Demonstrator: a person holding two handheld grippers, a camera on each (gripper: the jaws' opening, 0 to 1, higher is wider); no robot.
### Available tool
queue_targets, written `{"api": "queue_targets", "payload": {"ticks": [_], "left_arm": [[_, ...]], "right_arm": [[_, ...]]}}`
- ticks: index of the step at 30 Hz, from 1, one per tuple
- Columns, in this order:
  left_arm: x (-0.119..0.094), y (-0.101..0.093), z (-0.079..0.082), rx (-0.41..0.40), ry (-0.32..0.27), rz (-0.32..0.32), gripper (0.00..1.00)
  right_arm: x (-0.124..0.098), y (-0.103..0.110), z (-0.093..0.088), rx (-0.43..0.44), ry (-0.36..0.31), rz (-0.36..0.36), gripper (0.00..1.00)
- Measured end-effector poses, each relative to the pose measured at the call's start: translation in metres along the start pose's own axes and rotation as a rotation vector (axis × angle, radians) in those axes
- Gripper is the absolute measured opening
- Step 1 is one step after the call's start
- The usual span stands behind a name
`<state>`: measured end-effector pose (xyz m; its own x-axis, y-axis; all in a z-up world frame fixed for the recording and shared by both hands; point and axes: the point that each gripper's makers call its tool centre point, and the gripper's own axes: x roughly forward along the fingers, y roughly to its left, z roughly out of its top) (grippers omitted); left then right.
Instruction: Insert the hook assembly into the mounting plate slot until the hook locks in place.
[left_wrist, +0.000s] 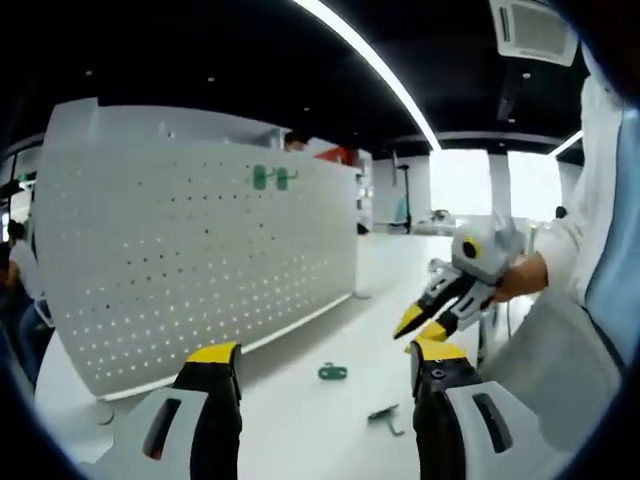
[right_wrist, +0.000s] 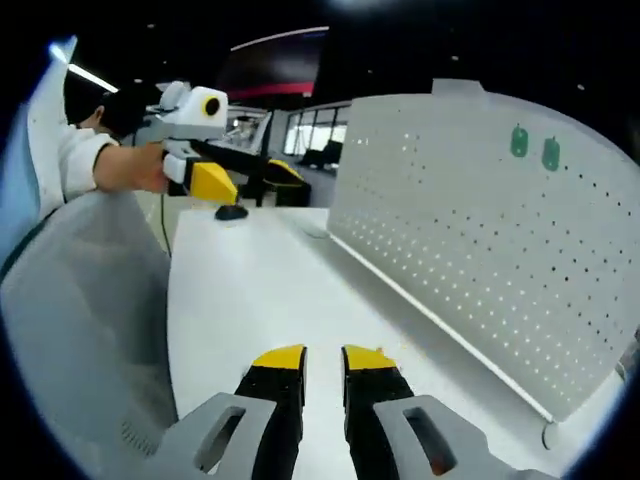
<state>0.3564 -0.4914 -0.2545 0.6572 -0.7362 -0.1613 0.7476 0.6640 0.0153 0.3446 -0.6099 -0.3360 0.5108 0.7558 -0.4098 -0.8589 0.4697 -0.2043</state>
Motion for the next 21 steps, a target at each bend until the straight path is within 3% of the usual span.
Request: {"api": "queue_targets", "payload": {"ticks": [11, 21], "left_arm": [[0.0, 0.001, 0.002, 0.027, 0.002, 0.006, 0.7], [0.001, 0.001, -0.003, 0.026, 0.018, 0.006, 0.7]], "right_arm": [[0.02, 0.029, -0.044, 0.025, 0.047, 0.071, 0.12], [0.032, 0.041, -0.061, 0.028, 0.066, 0.102, 0.09]]}}
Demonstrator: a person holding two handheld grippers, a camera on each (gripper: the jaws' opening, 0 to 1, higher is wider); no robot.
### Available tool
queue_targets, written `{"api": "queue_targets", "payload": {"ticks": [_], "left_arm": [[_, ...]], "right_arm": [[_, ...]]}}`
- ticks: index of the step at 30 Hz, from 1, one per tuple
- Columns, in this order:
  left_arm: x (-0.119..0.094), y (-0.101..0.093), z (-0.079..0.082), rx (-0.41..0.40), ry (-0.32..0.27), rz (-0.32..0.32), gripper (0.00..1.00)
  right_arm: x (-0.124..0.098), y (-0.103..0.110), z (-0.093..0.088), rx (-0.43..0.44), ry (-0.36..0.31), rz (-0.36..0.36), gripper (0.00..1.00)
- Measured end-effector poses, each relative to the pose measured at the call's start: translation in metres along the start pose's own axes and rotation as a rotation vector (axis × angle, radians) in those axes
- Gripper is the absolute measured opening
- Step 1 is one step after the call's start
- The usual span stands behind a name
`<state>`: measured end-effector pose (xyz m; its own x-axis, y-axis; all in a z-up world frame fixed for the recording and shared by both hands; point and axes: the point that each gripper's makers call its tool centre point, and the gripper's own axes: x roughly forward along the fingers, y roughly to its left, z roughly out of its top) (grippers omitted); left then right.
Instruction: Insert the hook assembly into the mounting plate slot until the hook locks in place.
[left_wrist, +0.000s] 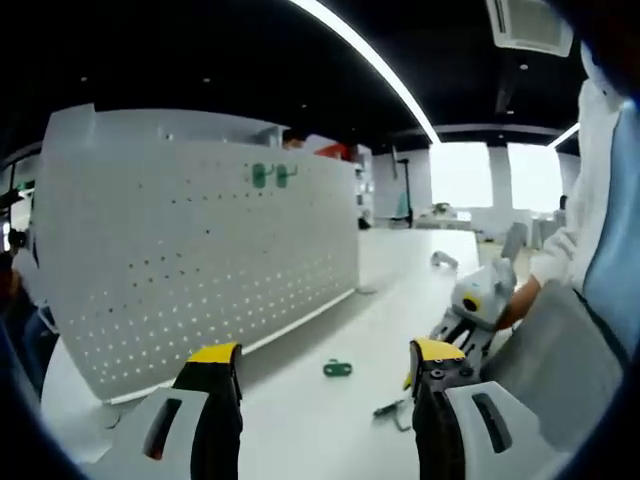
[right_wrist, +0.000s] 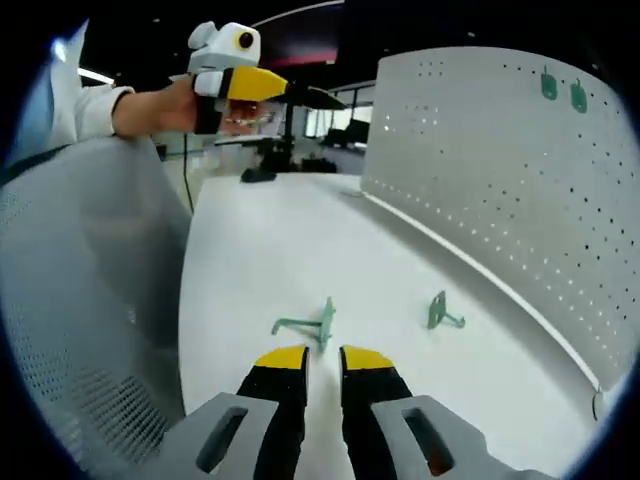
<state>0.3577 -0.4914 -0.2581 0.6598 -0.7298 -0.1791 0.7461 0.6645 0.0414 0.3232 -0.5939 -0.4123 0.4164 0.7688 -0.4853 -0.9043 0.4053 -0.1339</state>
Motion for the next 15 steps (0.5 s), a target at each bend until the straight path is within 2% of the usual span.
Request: {"api": "queue_targets", "payload": {"ticks": [6, 15], "left_arm": [[0.003, -0.004, -0.005, 0.002, 0.017, -0.014, 0.69], [0.003, -0.002, -0.006, -0.003, 0.02, -0.016, 0.69]], "right_arm": [[0.01, 0.0, -0.003, 0.026, -0.009, 0.002, 0.07], [0.016, -0.004, -0.005, 0.015, 0.0, -0.005, 0.03]]}}
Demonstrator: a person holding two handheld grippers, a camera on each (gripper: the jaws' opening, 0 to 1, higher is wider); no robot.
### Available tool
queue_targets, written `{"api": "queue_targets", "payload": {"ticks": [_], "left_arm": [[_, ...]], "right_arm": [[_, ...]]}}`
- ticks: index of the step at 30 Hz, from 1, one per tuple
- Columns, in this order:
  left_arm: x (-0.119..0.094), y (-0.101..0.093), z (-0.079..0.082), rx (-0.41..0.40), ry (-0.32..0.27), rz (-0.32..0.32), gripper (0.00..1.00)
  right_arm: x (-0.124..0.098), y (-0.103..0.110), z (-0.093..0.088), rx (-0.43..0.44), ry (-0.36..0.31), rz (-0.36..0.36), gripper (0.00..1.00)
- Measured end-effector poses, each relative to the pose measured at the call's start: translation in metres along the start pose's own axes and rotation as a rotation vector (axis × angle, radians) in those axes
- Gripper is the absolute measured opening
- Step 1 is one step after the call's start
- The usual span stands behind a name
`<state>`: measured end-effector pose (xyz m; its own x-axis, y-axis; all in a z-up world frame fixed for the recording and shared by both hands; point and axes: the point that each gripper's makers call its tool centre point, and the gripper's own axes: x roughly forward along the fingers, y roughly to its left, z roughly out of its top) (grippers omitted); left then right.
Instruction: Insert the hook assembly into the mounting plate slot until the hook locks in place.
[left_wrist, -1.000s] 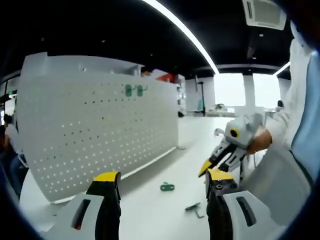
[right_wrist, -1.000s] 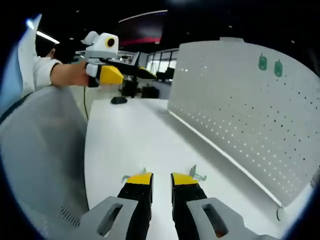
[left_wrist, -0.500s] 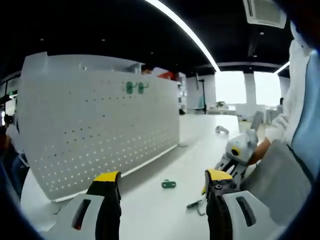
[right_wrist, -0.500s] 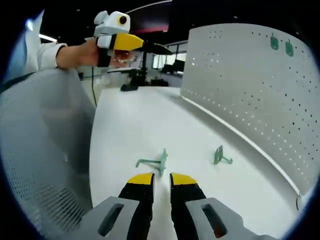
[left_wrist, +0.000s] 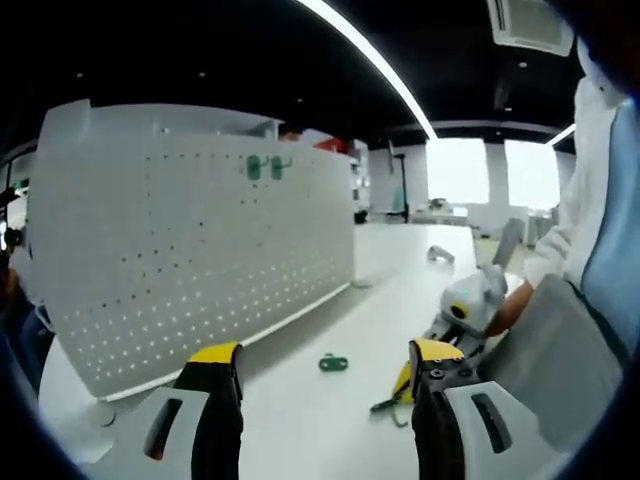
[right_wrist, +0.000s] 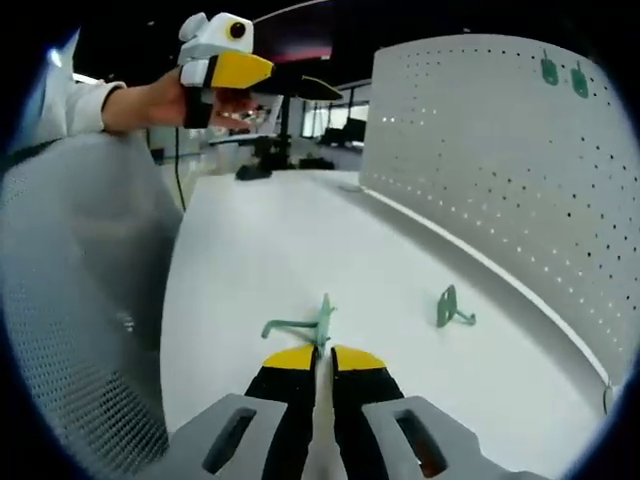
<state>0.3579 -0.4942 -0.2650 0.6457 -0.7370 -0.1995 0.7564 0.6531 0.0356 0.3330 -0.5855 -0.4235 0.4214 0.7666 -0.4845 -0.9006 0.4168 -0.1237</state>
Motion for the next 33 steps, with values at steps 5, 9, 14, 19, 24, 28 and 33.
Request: {"api": "queue_targets", "payload": {"ticks": [5, 9, 14, 19, 24, 28, 33], "left_arm": [[0.0, 0.0, 0.001, 0.001, -0.001, -0.001, 0.69], [-0.001, 0.0, 0.002, 0.0, -0.005, 0.001, 0.69], [-0.001, -0.002, 0.003, 0.003, -0.007, -0.004, 0.69], [-0.002, -0.002, 0.004, 0.007, -0.01, -0.004, 0.69], [-0.003, -0.002, 0.006, 0.008, -0.015, -0.004, 0.68], [-0.003, -0.002, 0.006, 0.01, -0.015, -0.006, 0.68], [-0.003, -0.002, 0.007, 0.013, -0.015, -0.008, 0.68]], "right_arm": [[0.001, 0.0, 0.0, -0.003, -0.002, 0.003, 0.01], [-0.002, -0.002, 0.006, -0.012, -0.01, -0.003, 0.0], [-0.006, -0.003, 0.013, -0.03, -0.02, -0.007, 0.0], [-0.006, -0.005, 0.018, -0.041, -0.025, -0.012, 0.0], [-0.006, -0.008, 0.027, -0.064, -0.027, -0.018, 0.0], [-0.003, -0.012, 0.029, -0.079, -0.021, -0.022, 0.0], [0.001, -0.014, 0.033, -0.136, -0.005, -0.028, 0.0]]}}
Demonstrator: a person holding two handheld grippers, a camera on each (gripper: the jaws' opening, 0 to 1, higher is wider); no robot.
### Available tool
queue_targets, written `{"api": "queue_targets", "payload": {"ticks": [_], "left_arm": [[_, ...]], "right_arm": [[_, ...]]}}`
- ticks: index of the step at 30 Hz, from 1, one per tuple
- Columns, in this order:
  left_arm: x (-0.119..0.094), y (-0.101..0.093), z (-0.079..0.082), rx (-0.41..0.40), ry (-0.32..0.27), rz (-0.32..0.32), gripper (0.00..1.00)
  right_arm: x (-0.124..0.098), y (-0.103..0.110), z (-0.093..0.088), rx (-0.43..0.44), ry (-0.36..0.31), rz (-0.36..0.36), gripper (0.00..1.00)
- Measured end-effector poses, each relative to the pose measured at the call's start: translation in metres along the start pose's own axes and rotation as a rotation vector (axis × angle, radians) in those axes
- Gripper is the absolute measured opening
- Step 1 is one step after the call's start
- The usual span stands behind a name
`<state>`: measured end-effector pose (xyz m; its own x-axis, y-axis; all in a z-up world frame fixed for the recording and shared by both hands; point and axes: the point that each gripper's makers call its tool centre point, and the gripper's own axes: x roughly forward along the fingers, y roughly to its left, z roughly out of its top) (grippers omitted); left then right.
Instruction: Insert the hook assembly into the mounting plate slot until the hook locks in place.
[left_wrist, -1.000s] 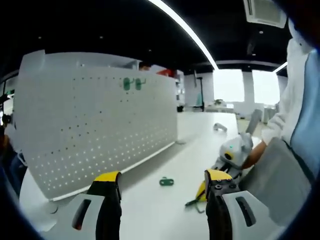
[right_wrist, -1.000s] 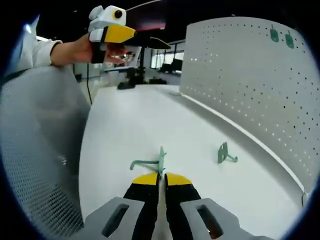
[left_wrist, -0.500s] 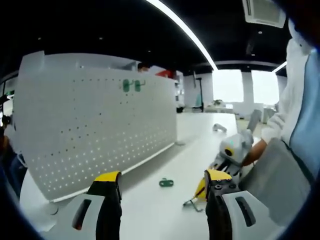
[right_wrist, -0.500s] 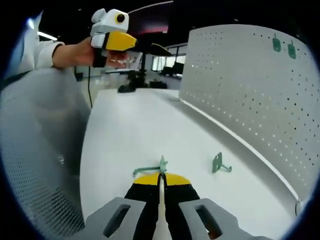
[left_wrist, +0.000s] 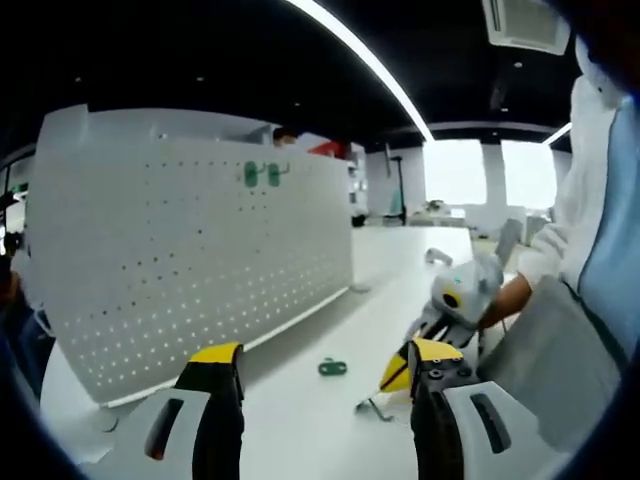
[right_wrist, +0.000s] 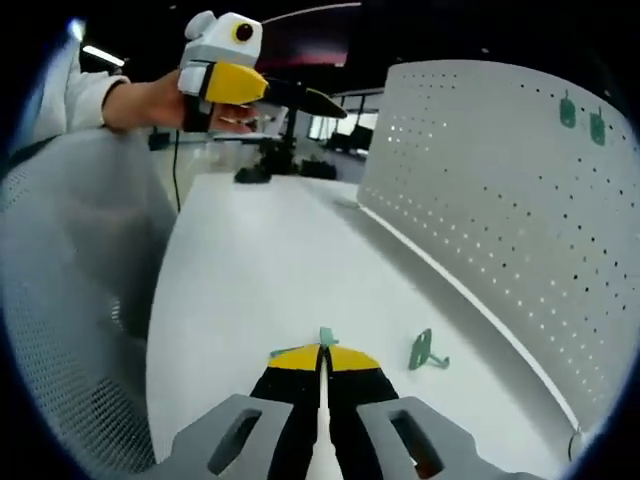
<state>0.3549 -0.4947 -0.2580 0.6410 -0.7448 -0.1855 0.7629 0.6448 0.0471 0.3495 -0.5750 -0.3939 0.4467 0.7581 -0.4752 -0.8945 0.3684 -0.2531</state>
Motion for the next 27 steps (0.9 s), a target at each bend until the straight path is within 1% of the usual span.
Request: {"api": "queue_targets", "payload": {"ticks": [6, 13, 21, 27], "left_arm": [[-0.001, 0.001, 0.002, 0.0, -0.006, 0.003, 0.68], [-0.001, 0.001, 0.003, 0.004, -0.007, 0.002, 0.68], [0.0, 0.0, 0.002, 0.008, -0.007, -0.002, 0.68], [0.001, -0.002, 0.002, 0.01, -0.002, -0.009, 0.67]], "right_arm": [[0.003, -0.008, 0.004, -0.051, 0.012, -0.014, 0.0], [0.004, -0.018, 0.008, -0.073, 0.03, -0.024, 0.0], [0.003, -0.028, 0.014, -0.056, 0.023, -0.038, 0.0], [0.0, -0.042, 0.028, -0.026, -0.004, -0.059, 0.0]]}}
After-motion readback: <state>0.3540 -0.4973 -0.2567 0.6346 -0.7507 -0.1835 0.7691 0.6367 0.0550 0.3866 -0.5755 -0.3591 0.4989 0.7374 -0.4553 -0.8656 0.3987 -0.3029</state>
